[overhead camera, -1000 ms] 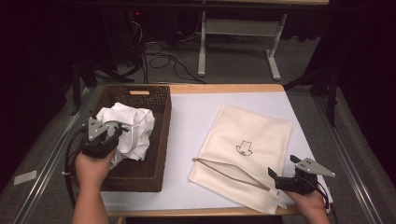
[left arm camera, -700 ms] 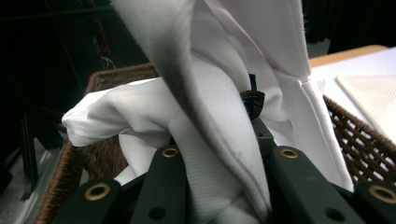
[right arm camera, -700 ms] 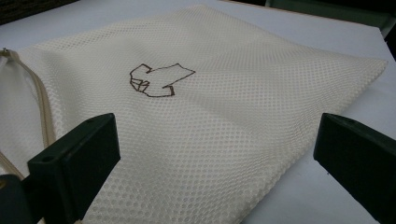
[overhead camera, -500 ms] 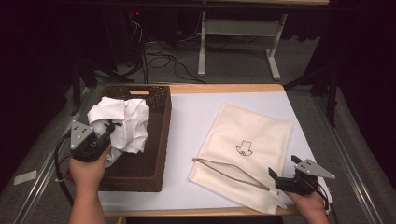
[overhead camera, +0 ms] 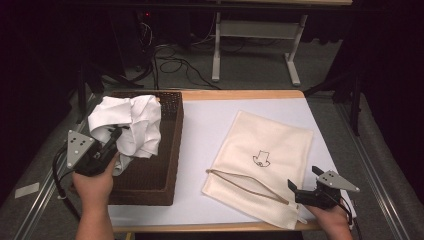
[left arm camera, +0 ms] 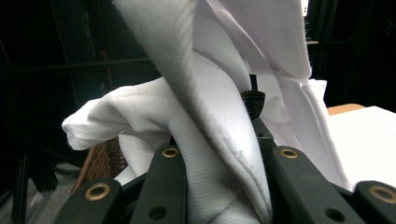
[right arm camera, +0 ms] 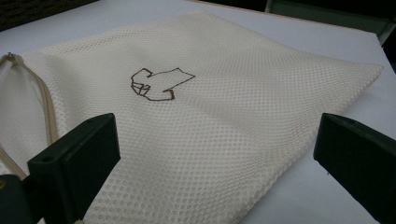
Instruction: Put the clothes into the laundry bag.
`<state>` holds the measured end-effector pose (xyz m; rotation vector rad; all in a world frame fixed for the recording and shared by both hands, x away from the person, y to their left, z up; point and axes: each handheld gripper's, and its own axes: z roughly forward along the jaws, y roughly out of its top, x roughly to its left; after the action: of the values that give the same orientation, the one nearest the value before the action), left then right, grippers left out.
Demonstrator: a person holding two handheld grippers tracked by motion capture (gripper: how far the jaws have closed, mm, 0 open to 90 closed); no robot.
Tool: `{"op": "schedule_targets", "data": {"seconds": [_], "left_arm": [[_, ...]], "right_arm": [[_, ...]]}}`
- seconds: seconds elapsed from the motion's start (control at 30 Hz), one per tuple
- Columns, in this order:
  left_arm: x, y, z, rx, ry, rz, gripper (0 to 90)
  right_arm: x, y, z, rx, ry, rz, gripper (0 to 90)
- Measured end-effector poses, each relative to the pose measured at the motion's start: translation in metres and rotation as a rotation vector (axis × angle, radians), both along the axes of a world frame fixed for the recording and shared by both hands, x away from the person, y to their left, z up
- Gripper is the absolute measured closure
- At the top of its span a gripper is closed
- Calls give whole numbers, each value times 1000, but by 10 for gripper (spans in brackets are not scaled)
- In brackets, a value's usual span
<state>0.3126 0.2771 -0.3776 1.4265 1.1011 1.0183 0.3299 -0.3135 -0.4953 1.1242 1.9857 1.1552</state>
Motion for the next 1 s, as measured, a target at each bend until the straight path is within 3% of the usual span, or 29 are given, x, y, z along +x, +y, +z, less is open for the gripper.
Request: {"op": "schedule_targets", "data": {"seconds": [0.5,0.67,1.0], "left_arm": [[-12,-63,20,29,-81,-136,749],[-18,-87,24,14,-105,-195,748],[-24,-129,21,8,-93,-319,748]], "right_arm": [[-1,1,1,-1,2,15,18],[-1,2,1,0,3,21,25],[-1,3,1,-7,0,32,32]]}}
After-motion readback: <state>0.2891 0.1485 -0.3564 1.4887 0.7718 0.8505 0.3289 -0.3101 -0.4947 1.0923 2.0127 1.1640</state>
